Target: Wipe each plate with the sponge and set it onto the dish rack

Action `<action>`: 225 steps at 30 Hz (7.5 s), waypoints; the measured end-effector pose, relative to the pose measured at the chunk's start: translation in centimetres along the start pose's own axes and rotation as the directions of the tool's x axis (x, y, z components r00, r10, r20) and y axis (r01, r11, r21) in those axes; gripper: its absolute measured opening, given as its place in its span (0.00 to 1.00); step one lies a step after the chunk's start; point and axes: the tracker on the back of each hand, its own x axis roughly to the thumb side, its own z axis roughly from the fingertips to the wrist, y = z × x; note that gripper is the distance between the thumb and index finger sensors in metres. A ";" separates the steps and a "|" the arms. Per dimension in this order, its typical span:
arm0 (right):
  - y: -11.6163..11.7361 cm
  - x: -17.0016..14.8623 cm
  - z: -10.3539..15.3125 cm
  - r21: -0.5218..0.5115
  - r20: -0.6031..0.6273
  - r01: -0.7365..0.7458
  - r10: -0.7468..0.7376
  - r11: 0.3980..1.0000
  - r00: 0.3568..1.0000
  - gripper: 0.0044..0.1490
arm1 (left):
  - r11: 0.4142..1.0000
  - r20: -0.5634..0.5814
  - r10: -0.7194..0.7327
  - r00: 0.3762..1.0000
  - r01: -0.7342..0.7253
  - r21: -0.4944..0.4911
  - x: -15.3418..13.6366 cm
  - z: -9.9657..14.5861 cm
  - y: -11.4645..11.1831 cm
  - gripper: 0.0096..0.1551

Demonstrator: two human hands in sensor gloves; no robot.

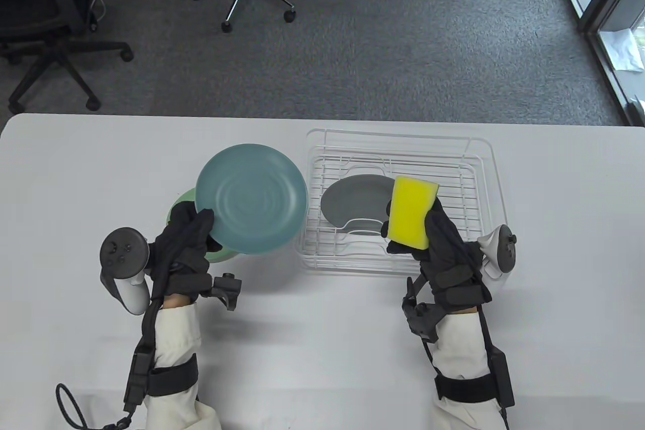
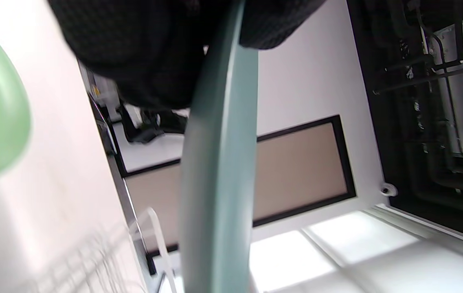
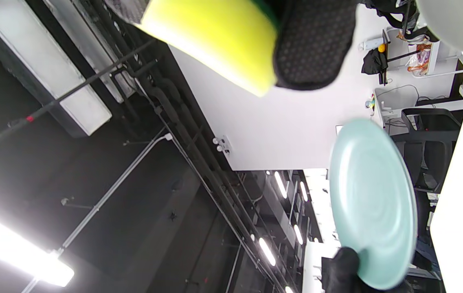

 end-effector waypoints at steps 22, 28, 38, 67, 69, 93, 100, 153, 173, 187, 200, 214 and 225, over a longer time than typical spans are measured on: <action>7.5 0.0 -0.8 0.132 0.123 -0.960 0.957 0.246 0.262 0.41 | 0.944 0.022 0.076 0.997 -0.065 -0.322 1.2 0.7 -9.9 0.30; 10.8 -0.1 -0.4 0.245 0.202 -0.969 0.979 -0.026 0.025 0.40 | 0.945 -0.001 0.129 0.992 -0.123 -0.303 0.7 0.4 -9.3 0.30; 11.9 0.7 0.0 0.084 0.194 -0.996 0.981 -0.025 -0.008 0.38 | 0.893 0.029 0.202 0.979 -0.172 -0.415 1.7 1.2 -10.5 0.31; 9.9 1.7 -0.3 0.262 0.064 -0.965 0.998 -0.028 -0.011 0.52 | 0.933 0.074 0.192 0.979 -0.159 -0.324 2.5 2.2 -10.0 0.35; 10.6 2.1 -0.1 0.251 0.103 -0.968 0.993 0.028 0.055 0.51 | 0.927 0.074 0.199 0.977 -0.163 -0.339 2.5 2.2 -10.1 0.35; 7.0 1.5 -0.3 0.012 -0.105 -0.983 0.977 -0.183 -0.183 0.52 | 0.837 0.101 0.207 0.973 -0.123 -0.534 3.1 2.6 -12.1 0.33; 9.3 1.6 -0.4 0.264 0.036 -0.951 0.987 -0.159 -0.155 0.55 | 0.895 0.114 0.201 0.973 -0.136 -0.424 3.0 2.4 -10.9 0.34; 5.8 4.8 1.7 -0.408 -0.011 -0.856 0.936 0.318 0.353 0.54 | 0.843 -0.073 0.485 0.872 -0.488 -0.228 0.7 1.6 -8.5 0.38; 5.9 3.0 1.3 -0.375 0.027 -0.727 0.791 0.575 0.611 0.51 | 0.879 -0.117 0.287 0.951 -0.311 -0.361 -0.4 1.0 -10.5 0.35; 3.3 3.0 1.5 -0.378 0.058 -0.537 0.598 0.754 0.799 0.41 | 0.892 -0.098 0.148 0.984 -0.175 -0.417 -0.9 0.8 -11.4 0.31; 2.0 0.3 0.5 -0.262 0.009 -0.347 0.362 0.900 0.932 0.39 | 0.825 -0.054 0.052 0.997 -0.073 -0.560 -0.7 0.8 -12.8 0.28; 2.7 -2.5 -0.9 0.007 -0.084 -0.267 0.266 0.964 0.960 0.39 | 0.738 0.022 0.090 0.996 -0.052 -0.673 1.0 1.7 -13.7 0.25; 6.0 -2.8 -1.2 0.088 -0.050 -0.464 0.469 0.881 0.882 0.39 | 0.803 0.033 0.191 0.981 -0.137 -0.580 1.1 1.9 -13.5 0.24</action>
